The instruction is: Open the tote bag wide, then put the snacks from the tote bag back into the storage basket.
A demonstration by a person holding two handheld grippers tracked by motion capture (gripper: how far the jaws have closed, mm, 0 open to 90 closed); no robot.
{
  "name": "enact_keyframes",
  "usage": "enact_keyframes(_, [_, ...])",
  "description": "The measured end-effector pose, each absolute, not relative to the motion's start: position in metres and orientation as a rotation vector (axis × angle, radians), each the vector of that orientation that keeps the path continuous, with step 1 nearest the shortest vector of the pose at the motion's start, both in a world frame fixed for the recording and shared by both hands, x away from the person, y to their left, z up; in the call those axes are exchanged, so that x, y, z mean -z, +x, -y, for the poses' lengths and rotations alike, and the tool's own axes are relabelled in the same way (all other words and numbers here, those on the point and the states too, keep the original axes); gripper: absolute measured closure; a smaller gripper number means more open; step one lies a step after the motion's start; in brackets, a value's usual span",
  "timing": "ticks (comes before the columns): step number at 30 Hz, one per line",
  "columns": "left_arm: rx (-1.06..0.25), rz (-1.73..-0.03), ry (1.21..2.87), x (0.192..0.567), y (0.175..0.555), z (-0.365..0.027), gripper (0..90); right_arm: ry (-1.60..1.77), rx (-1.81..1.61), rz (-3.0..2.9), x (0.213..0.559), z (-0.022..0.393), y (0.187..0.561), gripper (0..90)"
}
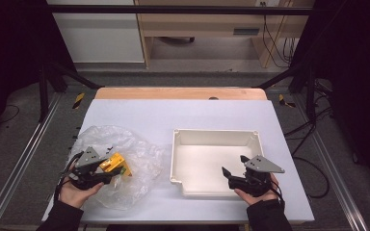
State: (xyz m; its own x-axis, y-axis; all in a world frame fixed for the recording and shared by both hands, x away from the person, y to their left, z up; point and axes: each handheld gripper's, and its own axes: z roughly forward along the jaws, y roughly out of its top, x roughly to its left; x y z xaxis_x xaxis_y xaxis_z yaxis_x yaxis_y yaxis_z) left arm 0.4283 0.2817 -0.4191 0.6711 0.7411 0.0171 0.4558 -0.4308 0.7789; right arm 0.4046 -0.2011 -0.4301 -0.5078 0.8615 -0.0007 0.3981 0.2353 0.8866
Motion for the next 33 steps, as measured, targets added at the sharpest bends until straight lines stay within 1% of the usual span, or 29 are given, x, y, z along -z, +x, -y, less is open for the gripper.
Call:
enact_keyframes(7, [-0.467, -0.93, 2.052, 0.408, 0.422, -0.283, 50.6, 1.15, -1.227, -2.007, 0.429, 0.202, 0.404, 22.5])
enact_keyframes(17, [-0.542, -0.94, 1.992, 0.381, 0.412, -0.29, 50.6, 1.15, -1.229, -1.995, 0.428, 0.204, 0.405, 22.4])
enact_keyframes(33, [-0.556, -0.912, 1.908, 0.355, 0.399, -0.295, 50.6, 1.148, -1.232, -1.984, 0.427, 0.205, 0.404, 21.7])
